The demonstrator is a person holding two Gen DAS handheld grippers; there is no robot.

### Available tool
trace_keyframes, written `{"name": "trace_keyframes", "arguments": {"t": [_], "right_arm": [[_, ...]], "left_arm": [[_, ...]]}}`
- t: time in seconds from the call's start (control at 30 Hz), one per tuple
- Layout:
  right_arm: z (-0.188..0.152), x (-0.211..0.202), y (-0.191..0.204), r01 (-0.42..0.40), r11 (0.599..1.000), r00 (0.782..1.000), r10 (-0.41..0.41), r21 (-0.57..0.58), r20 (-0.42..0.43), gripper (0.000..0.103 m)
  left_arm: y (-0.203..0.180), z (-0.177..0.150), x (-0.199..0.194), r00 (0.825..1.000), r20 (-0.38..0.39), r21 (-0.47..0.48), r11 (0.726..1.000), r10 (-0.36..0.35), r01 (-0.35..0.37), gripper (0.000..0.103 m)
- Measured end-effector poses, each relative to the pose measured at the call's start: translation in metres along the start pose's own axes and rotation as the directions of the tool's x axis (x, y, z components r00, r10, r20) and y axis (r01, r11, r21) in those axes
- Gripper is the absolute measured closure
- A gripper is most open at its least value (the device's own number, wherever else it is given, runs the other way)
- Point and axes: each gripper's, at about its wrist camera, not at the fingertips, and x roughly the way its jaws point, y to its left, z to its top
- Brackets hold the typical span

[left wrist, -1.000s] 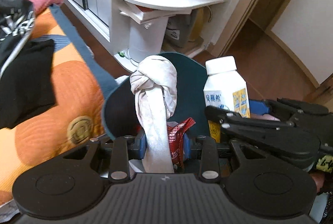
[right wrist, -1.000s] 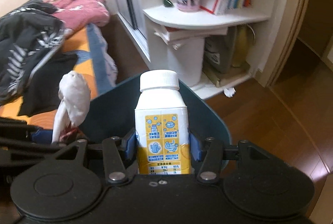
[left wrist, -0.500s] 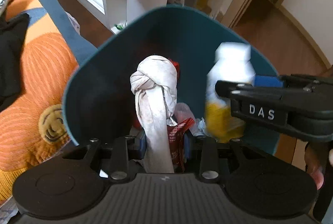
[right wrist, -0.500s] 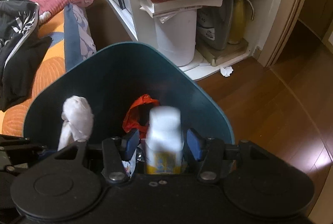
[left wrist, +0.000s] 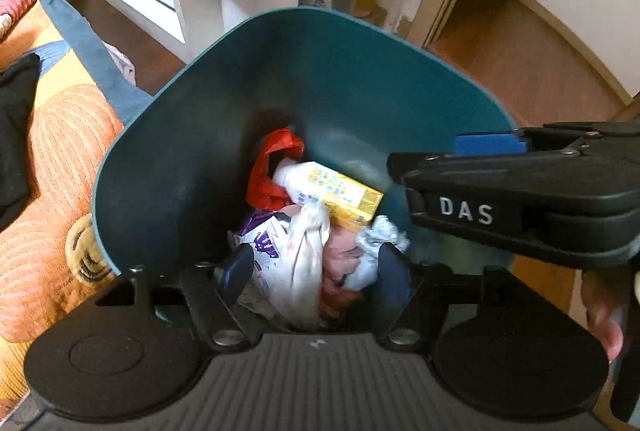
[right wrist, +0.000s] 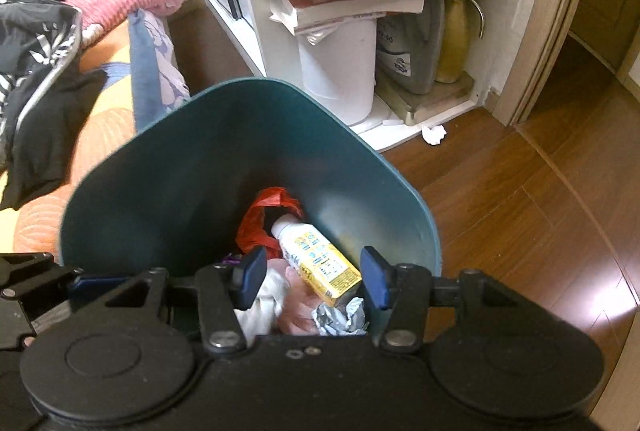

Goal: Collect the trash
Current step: 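Open both tools to drop the cloth and bottle into the wastebasket, then move both tools back down toward the Christmas-print bag and plastic packet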

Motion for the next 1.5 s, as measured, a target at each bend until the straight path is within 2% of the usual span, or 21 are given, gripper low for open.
{"name": "trace_keyframes", "arguments": {"t": [0.23, 0.47, 0.8, 1.03, 1.27, 1.33, 1.4, 1.43, 1.5], "right_arm": [[-0.007, -0.039, 0.015, -0.018, 0.999, 0.999, 0.020, -0.046, 0.041, 0.051], [-0.019, -0.087, 0.054, -0.012, 0.988, 0.996, 0.026, -0.156, 0.087, 0.051], [-0.037, -0.140, 0.124, -0.051, 0.954, 0.987, 0.093, -0.295, 0.130, 0.051], [-0.054, -0.165, 0.181, -0.093, 0.911, 0.980, 0.155, -0.402, 0.123, 0.051], [-0.075, -0.165, 0.233, -0.162, 0.861, 0.974, 0.219, -0.482, 0.064, 0.051], [-0.084, -0.159, 0.248, -0.186, 0.849, 0.971, 0.236, -0.494, 0.040, 0.051], [-0.094, -0.147, 0.261, -0.219, 0.838, 0.967, 0.255, -0.500, 0.003, 0.051], [-0.099, -0.139, 0.268, -0.238, 0.832, 0.964, 0.265, -0.501, -0.018, 0.051], [-0.111, -0.121, 0.282, -0.270, 0.823, 0.959, 0.276, -0.499, -0.064, 0.051]], "left_arm": [[0.002, -0.013, -0.042, 0.998, 0.052, -0.022, 0.999, -0.028, 0.029, 0.035], [0.019, -0.036, -0.095, 0.993, 0.120, -0.050, 0.998, -0.016, 0.023, 0.035], [0.063, -0.093, -0.168, 0.977, 0.212, -0.131, 0.991, 0.021, 0.007, 0.035], [0.108, -0.142, -0.208, 0.966, 0.254, -0.217, 0.976, 0.055, 0.002, 0.034], [0.154, -0.198, -0.233, 0.956, 0.267, -0.312, 0.949, 0.124, -0.036, 0.020], [0.168, -0.215, -0.236, 0.949, 0.273, -0.338, 0.939, 0.155, -0.057, 0.019], [0.184, -0.232, -0.235, 0.950, 0.264, -0.370, 0.927, 0.166, -0.059, 0.012], [0.192, -0.241, -0.233, 0.952, 0.255, -0.384, 0.921, 0.169, -0.061, 0.003], [0.209, -0.257, -0.225, 0.954, 0.234, -0.418, 0.905, 0.185, -0.073, 0.000]]}}
